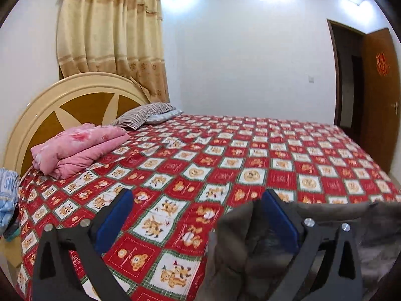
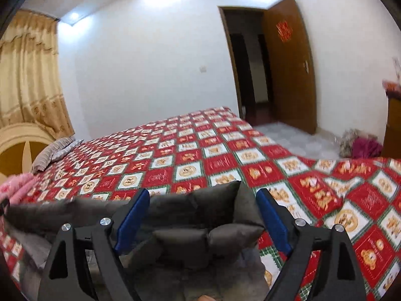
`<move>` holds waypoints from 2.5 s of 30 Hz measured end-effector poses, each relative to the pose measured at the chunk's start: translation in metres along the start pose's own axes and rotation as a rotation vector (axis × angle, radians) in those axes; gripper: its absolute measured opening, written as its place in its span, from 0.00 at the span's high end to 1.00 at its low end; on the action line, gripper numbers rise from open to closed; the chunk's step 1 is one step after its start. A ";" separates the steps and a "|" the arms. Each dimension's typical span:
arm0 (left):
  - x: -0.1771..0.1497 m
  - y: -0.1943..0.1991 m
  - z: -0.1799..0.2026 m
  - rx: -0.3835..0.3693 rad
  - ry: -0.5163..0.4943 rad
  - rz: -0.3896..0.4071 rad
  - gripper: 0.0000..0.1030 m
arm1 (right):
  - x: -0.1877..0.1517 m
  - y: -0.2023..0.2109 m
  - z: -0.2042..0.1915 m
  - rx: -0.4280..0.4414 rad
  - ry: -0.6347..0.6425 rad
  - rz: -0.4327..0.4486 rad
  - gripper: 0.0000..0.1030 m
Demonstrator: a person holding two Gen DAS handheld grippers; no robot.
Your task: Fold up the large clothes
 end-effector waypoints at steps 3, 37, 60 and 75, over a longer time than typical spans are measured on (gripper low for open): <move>0.001 0.007 0.000 0.017 -0.005 0.033 0.00 | -0.001 0.011 -0.015 0.033 0.051 0.023 0.16; -0.094 -0.100 0.134 -0.059 -0.269 -0.345 0.00 | -0.077 -0.138 -0.068 0.066 0.158 -0.454 0.15; -0.105 -0.113 0.146 -0.018 -0.336 -0.402 0.00 | -0.088 -0.159 -0.070 0.024 0.183 -0.525 0.13; -0.106 -0.114 0.146 -0.007 -0.352 -0.401 0.00 | -0.091 -0.165 -0.073 0.002 0.212 -0.551 0.12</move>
Point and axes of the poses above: each gripper's, at about its wrist camera, not at the fingertips, and y roughly against the way its jaws point, z to its right, x to its top, the point moved 1 cm from there along -y, roughly the way its jaws point, and after that the axes turned 7 degrees about x, right-handed, at the moved point
